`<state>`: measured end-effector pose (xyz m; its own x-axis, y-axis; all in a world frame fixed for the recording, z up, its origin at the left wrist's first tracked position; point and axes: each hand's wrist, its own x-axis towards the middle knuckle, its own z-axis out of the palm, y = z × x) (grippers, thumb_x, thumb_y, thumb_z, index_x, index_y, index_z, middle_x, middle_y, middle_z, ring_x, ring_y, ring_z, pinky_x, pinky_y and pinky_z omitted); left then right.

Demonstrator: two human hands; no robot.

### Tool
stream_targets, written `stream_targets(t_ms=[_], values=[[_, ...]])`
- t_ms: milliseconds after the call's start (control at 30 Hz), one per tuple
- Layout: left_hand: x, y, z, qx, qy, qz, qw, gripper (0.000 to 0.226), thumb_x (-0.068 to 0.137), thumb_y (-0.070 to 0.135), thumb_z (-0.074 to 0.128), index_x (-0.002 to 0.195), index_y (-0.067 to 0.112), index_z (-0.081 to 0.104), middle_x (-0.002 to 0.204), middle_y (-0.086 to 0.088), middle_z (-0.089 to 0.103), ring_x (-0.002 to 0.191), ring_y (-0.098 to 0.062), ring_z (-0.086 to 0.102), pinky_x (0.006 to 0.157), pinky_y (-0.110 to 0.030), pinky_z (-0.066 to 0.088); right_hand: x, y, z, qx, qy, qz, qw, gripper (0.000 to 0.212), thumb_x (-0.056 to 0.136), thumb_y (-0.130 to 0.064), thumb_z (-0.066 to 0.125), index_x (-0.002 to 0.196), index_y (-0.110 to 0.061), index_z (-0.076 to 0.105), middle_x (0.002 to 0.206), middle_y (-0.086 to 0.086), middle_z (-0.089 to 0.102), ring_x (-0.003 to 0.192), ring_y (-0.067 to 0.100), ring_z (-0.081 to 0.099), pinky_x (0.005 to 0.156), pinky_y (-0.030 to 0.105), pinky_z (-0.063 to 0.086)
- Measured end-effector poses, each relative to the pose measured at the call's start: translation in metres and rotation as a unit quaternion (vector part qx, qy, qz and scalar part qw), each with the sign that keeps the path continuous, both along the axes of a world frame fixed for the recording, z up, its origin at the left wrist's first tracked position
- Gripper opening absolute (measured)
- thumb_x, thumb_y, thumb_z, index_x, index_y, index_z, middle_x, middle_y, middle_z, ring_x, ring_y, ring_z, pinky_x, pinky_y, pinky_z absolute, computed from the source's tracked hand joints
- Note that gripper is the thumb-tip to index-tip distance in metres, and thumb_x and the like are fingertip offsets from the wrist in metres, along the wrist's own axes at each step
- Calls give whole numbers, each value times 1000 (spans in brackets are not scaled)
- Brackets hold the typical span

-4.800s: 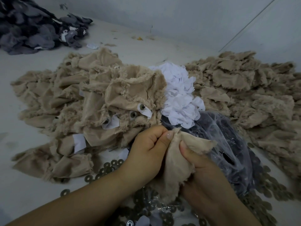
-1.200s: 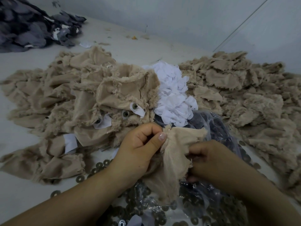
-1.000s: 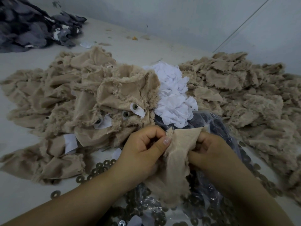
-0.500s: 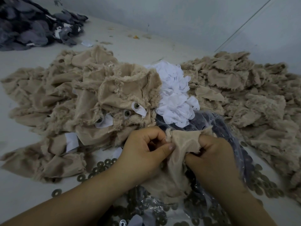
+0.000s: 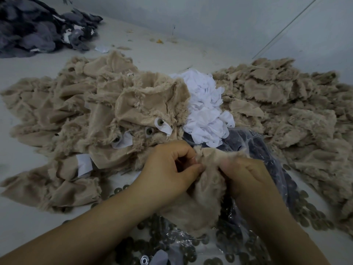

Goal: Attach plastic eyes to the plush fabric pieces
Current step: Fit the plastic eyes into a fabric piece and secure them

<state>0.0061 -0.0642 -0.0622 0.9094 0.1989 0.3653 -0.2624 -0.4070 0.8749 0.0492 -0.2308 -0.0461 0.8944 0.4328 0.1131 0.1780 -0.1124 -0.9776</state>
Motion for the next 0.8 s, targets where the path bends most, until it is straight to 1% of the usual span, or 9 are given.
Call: stream_targets(t_ms=[33,67,133,200,267,333,433,567,800], values=[[0,0,0,11,0,2,1000,23,76,3,79,64,8,60,63,-1,59,58,-10,53,55,-25,45,-2,1,1,0,-12,7,1000,59,77,-47,69,55,6,51,50,26,44,43,36,37,42,42,33],[-1,-1,0,19,1,2,1000,21,76,3,78,65,7,61,64,-1,60,58,-11,55,55,-26,46,-4,2,1,-2,-30,6,1000,56,78,-49,75,55,0,59,50,19,54,43,34,49,40,38,39],[-2,-3,0,22,4,0,1000,17,76,2,76,67,7,63,63,0,61,58,-7,55,54,-22,45,-5,5,-1,3,-46,-13,999,25,76,-37,81,63,-17,75,60,-1,71,55,11,69,49,19,50],[-2,-5,0,-30,29,-12,999,15,80,3,75,70,7,64,62,-3,62,55,-7,54,53,-22,45,-5,6,-5,18,-26,-40,999,5,76,-23,78,72,-25,80,71,-5,77,68,7,74,57,14,53],[-3,-5,1,-109,58,-34,992,12,81,9,72,72,8,64,61,-3,62,56,-11,53,54,-26,45,-3,5,-7,32,-8,-57,998,10,76,-18,77,77,-28,81,74,-6,78,71,8,75,58,14,54],[-2,-6,1,-159,74,-40,984,11,78,15,70,70,11,64,63,-2,60,59,-15,52,58,-28,44,-3,5,-7,43,15,-62,997,12,72,-24,76,81,-30,80,77,-5,78,74,11,76,61,17,56],[-2,-7,1,-209,86,-41,973,9,74,19,66,69,12,63,64,-4,58,63,-17,51,61,-31,43,-3,5,-9,62,67,-57,994,18,71,-25,76,88,-21,82,86,3,79,83,19,77,68,27,62],[-2,-8,0,-216,88,-43,971,11,75,19,65,67,12,61,62,-2,55,60,-12,48,57,-21,42,-2,4,-11,61,82,-66,993,15,76,-17,77,91,-16,81,90,4,79,86,21,77,73,33,63],[-4,-11,-1,-240,61,-45,968,16,81,16,60,69,6,56,61,-1,52,56,-8,45,53,-16,40,-3,4,-10,73,74,-60,993,22,73,-26,75,93,-17,81,90,5,79,86,23,77,73,35,63]])
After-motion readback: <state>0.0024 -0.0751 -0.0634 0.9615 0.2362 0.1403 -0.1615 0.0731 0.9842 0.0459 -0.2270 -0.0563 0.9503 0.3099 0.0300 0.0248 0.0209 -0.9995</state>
